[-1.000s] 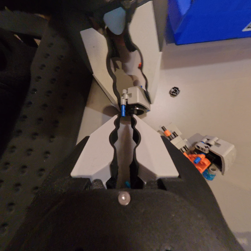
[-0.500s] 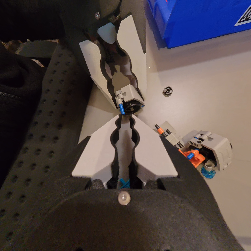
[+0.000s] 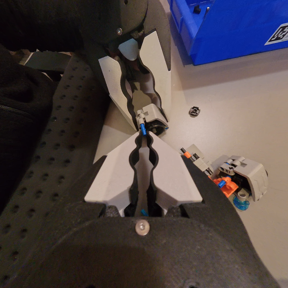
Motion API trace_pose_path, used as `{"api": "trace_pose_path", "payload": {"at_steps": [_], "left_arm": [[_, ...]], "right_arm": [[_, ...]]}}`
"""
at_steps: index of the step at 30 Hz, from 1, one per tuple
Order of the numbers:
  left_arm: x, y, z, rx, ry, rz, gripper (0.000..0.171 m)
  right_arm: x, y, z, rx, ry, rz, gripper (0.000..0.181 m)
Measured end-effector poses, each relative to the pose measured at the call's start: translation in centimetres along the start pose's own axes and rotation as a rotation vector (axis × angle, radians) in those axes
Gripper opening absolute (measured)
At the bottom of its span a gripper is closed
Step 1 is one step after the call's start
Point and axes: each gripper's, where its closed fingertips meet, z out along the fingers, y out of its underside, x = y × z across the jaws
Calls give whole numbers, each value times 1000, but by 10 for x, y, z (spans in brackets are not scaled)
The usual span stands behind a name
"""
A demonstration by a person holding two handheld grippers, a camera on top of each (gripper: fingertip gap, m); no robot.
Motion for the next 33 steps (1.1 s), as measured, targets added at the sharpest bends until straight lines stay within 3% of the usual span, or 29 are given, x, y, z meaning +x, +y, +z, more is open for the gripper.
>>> {"api": "trace_pose_path", "payload": {"at_steps": [18,33], "left_arm": [[-7,-3,2,-59,-148,88,40],[-8,-5,5,-43,-124,37,40]], "right_arm": [[10,0,0,-9,55,81,1],[4,-5,2,-127,269,-295,0]]}}
